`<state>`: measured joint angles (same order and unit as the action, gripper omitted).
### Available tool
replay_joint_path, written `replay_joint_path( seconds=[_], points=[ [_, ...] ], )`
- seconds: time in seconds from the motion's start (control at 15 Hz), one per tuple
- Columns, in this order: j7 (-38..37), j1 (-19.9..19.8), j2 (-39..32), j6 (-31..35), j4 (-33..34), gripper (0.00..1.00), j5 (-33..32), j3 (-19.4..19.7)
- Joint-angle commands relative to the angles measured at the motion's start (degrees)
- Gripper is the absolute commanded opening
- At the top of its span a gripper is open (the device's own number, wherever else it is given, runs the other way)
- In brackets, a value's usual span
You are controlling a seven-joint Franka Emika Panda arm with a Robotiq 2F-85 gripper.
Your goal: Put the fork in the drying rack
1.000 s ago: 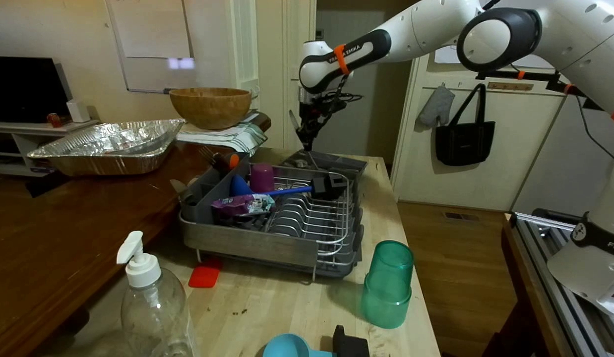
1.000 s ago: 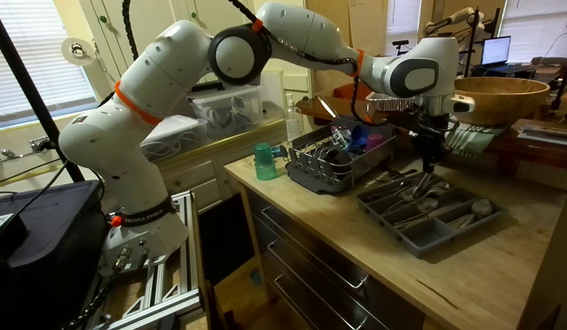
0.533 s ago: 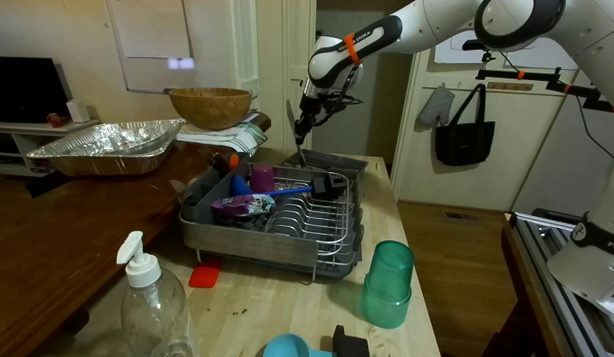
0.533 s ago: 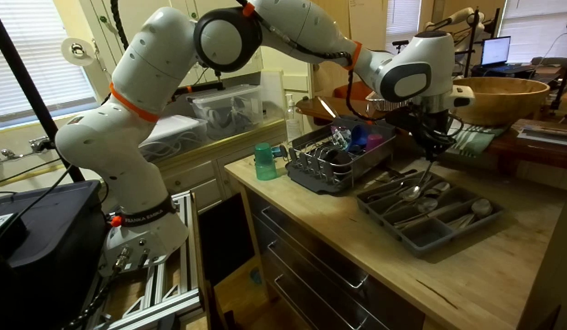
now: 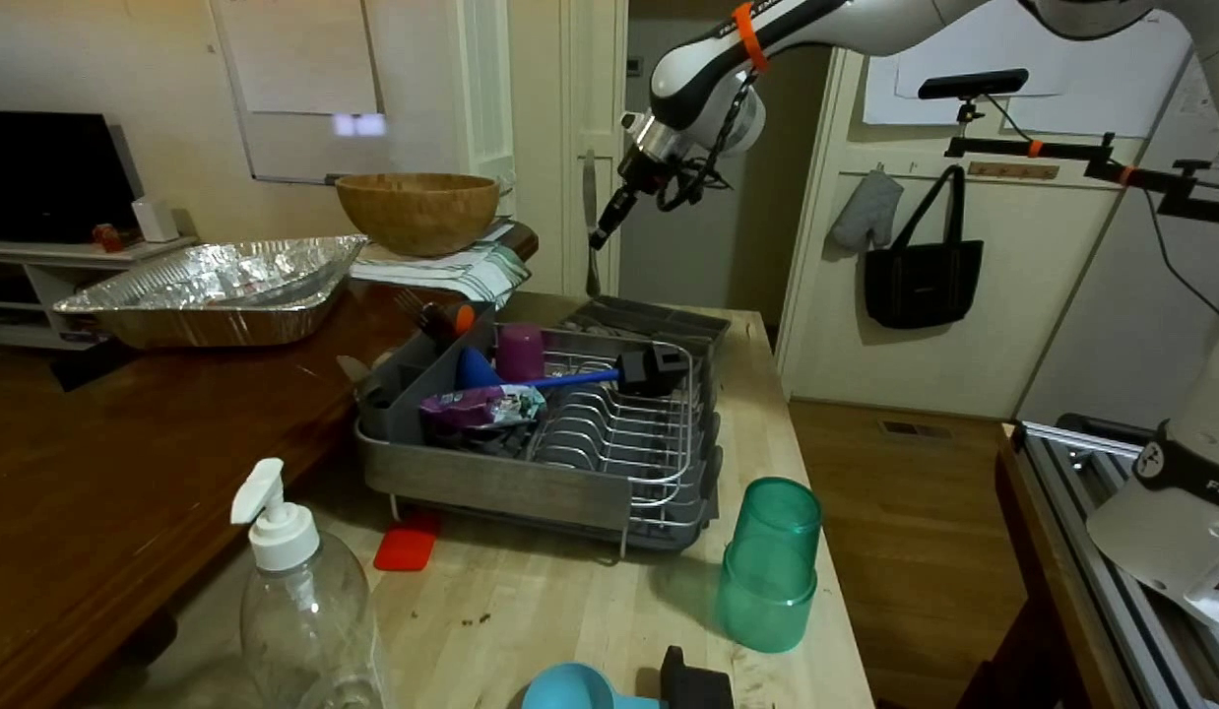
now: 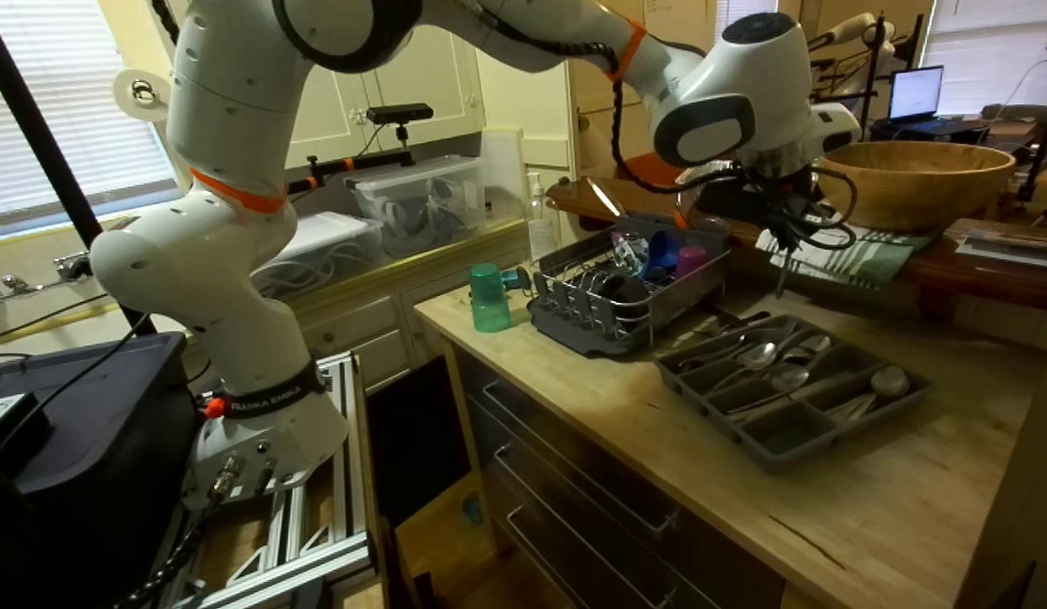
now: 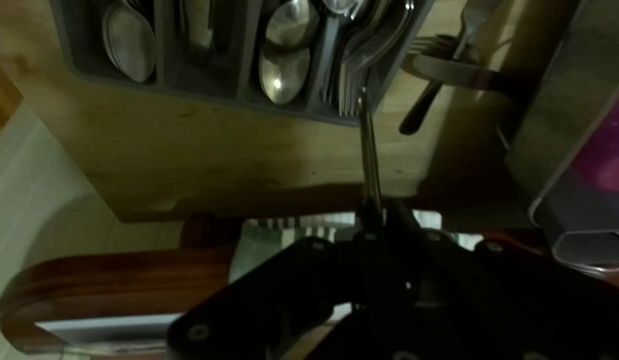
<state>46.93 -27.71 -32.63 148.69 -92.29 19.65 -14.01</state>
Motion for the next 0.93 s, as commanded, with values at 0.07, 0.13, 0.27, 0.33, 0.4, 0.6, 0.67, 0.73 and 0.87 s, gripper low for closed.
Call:
replay_joint_path(
  seconds=[0.07, 0.13, 0.27, 0.33, 0.4, 0.6, 0.67, 0.73, 0.87],
  points=[
    [18.07, -3.96, 5.33, 1.2, -5.17, 0.03, 14.17, -7.6],
    [21.31, -3.55, 5.59, 0.53, -4.52, 0.03, 16.56, -8.11],
    [27.17, -2.07, 5.49, -0.92, -2.65, 0.03, 21.05, -8.35],
    [29.3, -1.07, 5.35, -2.44, -1.57, 0.03, 22.69, -8.07],
    [30.85, 0.11, 5.25, -3.99, -0.61, 0.03, 23.86, -7.4],
    [32.75, 4.34, 3.67, -10.05, 2.95, 0.03, 24.42, -4.57],
    [32.59, 5.77, 3.24, -11.82, 3.94, 0.03, 23.87, -3.49],
    [32.33, 7.16, 2.92, -13.23, 4.64, 0.03, 23.23, -2.41],
    [31.68, 9.82, 1.9, -15.16, 6.16, 0.03, 22.01, -0.24]
  ],
)
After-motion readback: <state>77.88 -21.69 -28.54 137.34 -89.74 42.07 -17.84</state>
